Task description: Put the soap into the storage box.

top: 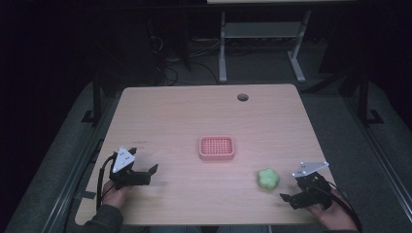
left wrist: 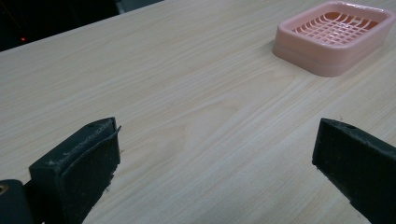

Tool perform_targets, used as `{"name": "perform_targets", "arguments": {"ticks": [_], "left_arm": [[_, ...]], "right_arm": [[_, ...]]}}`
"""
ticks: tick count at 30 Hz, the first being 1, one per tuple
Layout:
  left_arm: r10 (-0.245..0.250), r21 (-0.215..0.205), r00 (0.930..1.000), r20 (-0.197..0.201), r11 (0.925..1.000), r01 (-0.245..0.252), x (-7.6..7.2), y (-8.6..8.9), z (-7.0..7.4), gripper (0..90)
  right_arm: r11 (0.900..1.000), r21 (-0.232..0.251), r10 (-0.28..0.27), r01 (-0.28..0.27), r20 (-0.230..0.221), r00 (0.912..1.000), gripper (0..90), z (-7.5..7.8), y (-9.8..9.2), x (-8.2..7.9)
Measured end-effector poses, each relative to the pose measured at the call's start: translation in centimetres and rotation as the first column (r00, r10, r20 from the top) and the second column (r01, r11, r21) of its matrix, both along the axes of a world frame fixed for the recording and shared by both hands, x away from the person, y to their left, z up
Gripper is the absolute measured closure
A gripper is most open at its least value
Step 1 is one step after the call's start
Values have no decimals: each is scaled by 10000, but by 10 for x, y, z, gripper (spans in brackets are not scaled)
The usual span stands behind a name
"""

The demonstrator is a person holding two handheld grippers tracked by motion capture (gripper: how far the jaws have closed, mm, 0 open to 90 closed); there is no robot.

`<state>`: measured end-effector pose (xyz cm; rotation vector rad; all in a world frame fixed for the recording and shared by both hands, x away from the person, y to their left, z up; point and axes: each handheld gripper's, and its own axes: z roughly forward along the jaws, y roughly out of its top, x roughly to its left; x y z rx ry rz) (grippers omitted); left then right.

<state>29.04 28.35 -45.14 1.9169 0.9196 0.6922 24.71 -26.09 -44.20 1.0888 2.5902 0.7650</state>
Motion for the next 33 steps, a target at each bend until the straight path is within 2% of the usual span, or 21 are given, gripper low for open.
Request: {"name": "perform_targets", "arguments": {"ticks": [4, 11, 15, 27, 33], "left_arm": [[17, -9, 10000, -17, 10000, -17, 1, 0, 0, 2], [-16, -5, 10000, -38, 10000, 16, 0, 0, 0, 2], [-14, -42, 10000, -55, 10000, 14, 0, 0, -1, 2], [-40, -79, 10000, -74, 10000, 39, 0, -1, -1, 2], [-42, -105, 10000, -87, 9999, 41, 0, -1, -1, 2]], "right_arm": [[9999, -69, 94, -95, -172, 9998, 146, 3, 5, 3], [9983, -378, 451, -452, -25, 9990, 147, 10, 14, 11], [9937, -695, 868, -881, -208, 9960, 147, 13, 23, 19], [9881, -839, 1244, -1286, -534, 9908, 146, 14, 38, 31], [9808, -1142, 1508, -1578, -683, 9862, 147, 17, 48, 38]]}}
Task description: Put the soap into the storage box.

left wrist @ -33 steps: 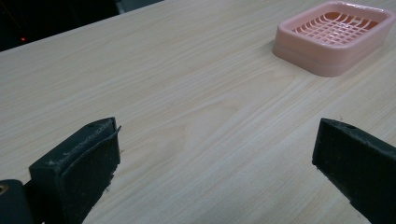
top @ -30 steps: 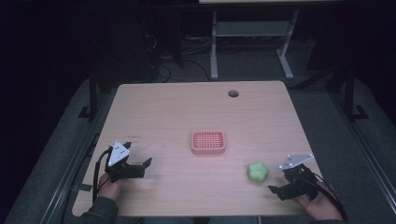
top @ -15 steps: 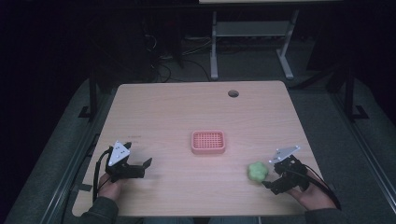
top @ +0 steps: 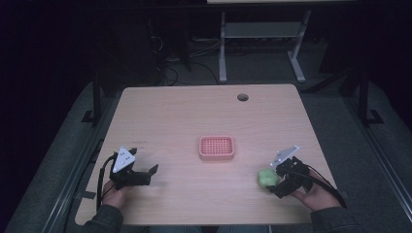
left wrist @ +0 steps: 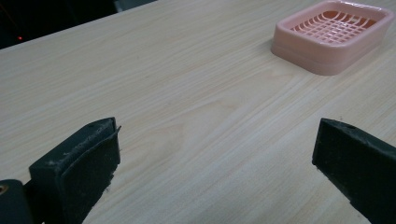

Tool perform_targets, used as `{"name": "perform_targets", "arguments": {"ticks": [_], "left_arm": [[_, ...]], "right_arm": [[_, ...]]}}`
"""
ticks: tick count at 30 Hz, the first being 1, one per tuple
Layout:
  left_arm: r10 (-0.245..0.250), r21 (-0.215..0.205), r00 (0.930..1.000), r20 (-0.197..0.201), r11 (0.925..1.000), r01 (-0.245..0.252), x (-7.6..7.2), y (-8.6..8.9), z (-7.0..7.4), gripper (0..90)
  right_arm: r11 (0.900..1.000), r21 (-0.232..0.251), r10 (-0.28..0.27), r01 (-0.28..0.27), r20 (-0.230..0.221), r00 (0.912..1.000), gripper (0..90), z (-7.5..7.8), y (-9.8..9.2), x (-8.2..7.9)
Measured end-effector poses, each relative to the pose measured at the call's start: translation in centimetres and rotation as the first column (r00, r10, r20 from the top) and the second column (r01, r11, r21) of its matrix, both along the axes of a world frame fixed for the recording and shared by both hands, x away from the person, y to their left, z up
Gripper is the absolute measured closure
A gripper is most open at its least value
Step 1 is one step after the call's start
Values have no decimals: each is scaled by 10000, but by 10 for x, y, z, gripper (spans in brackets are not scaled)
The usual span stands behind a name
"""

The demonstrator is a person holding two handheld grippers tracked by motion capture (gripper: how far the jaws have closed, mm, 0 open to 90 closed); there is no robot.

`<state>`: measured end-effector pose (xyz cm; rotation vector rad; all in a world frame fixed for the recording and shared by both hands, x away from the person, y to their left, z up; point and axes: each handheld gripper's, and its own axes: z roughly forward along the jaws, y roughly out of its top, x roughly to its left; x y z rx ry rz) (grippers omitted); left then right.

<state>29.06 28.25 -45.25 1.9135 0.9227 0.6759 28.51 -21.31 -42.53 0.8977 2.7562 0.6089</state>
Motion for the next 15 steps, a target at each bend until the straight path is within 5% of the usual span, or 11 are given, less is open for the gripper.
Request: {"name": "perform_targets", "arguments": {"ticks": [15], "left_arm": [[-21, 3, 10000, 19, 10000, 21, 0, 0, 0, 2]], "right_arm": [[9976, -488, 478, -492, -292, 9984, 147, -5, 12, 13]]}}
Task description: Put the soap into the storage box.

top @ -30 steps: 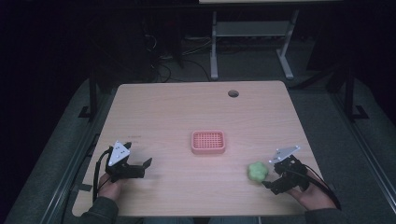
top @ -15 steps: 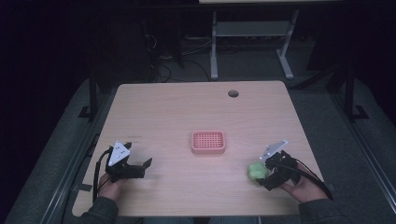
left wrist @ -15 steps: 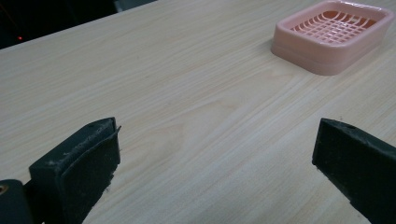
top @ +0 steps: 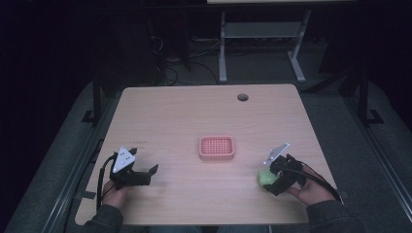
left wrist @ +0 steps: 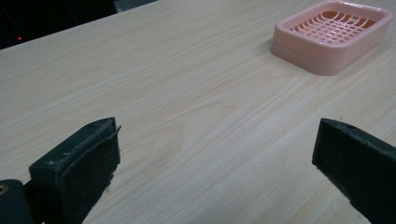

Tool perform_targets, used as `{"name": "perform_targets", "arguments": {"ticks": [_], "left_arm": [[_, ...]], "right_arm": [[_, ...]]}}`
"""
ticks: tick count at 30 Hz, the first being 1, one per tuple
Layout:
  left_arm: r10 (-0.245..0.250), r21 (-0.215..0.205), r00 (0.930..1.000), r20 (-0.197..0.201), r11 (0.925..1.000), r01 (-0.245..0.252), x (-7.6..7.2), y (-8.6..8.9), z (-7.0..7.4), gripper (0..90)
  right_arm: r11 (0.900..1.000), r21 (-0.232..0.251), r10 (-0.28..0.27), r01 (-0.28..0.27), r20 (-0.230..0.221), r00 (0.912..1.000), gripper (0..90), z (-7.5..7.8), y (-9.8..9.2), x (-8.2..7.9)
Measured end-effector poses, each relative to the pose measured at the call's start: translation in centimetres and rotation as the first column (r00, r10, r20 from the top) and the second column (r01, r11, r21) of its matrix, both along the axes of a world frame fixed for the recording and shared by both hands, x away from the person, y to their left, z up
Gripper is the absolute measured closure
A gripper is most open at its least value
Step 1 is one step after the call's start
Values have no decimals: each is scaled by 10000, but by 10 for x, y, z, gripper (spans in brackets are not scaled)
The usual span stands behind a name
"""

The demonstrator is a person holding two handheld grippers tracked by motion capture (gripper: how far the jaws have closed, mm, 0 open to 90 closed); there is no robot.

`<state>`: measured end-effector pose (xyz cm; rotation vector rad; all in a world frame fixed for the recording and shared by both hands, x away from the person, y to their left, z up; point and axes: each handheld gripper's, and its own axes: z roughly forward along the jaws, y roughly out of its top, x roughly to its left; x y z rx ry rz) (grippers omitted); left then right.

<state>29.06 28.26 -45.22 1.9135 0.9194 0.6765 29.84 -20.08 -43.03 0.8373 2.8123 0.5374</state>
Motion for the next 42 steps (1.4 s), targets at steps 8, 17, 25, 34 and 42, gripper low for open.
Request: {"name": "perform_targets", "arguments": {"ticks": [8, 17, 25, 34, 42], "left_arm": [[-7, 20, 10000, -29, 10000, 7, 0, 0, 0, 2], [-25, 57, 10000, -64, 10000, 25, -1, 0, 1, 2], [-16, 43, 10000, -73, 10000, 16, -1, 0, 1, 2], [-54, 76, 10000, -54, 10000, 54, -1, 0, 1, 2], [-68, 67, 10000, -37, 10000, 69, -1, 0, 1, 2]], "right_arm": [[9999, -72, 98, -99, -97, 9999, 147, -4, 4, 4], [9987, -358, 348, -362, -390, 9986, 152, -11, 11, 9], [9986, -388, 332, -351, -479, 9983, 177, -13, 10, 9], [9978, -463, 452, -475, -511, 9977, 224, -14, 11, 10], [9979, -460, 432, -456, -519, 9977, 233, -15, 11, 10]]}}
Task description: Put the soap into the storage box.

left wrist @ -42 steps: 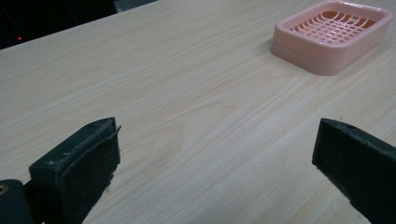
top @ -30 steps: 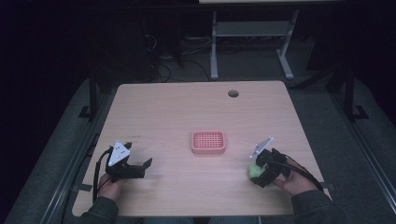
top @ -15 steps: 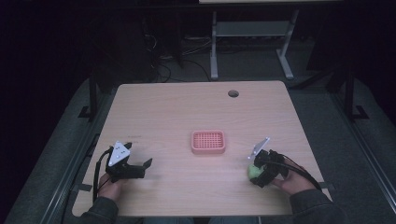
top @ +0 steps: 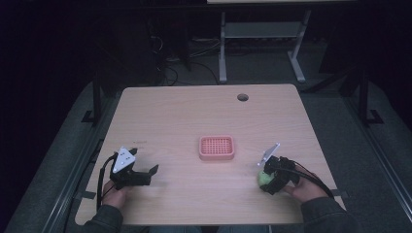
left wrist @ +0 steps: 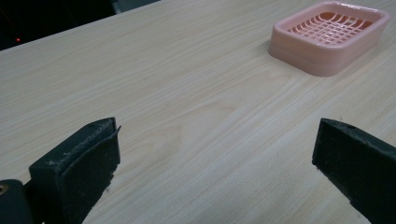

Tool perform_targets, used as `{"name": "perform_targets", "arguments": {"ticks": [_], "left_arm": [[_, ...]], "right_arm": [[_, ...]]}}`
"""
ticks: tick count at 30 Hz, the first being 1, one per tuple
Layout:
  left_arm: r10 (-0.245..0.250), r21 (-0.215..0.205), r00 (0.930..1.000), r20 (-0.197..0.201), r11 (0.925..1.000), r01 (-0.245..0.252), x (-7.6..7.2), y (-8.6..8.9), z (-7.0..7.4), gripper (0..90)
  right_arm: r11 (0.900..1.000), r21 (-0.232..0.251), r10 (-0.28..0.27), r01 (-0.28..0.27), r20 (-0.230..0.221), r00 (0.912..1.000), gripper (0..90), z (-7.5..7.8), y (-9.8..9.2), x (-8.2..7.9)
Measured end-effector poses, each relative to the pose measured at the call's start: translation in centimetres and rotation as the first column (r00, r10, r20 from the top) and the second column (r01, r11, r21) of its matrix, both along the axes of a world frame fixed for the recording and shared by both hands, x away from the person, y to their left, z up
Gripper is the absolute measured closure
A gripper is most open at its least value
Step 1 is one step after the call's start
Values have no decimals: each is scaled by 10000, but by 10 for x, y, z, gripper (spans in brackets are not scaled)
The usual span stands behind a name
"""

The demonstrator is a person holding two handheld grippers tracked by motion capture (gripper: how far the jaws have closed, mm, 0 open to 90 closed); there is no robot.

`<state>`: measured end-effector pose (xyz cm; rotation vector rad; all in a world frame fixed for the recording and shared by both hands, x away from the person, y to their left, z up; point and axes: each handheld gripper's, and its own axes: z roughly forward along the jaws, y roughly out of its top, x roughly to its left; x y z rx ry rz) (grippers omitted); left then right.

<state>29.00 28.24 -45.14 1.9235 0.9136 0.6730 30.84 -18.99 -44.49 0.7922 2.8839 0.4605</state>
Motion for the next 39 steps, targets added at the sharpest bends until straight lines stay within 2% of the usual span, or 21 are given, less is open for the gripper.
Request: {"name": "perform_targets", "arguments": {"ticks": [11, 23, 34, 39], "left_arm": [[18, 6, 10000, -27, 10000, -18, 0, 0, 0, 2], [-11, 24, 10000, -18, 10000, 11, 0, 0, 0, 2], [-8, -21, 10000, 16, 10000, 8, 0, 0, 0, 2], [-17, -10, 10000, 20, 10000, 17, 0, 0, 0, 2]], "right_arm": [[10000, -31, -51, 51, -66, 10000, 239, 1, 0, 1], [9986, 447, -288, 299, -244, 9993, 245, 4, -6, 0], [9977, 503, -450, 456, -142, 9989, 244, 2, -6, 0], [9988, 399, -297, 294, 70, 9995, 242, -1, -3, -2]]}}
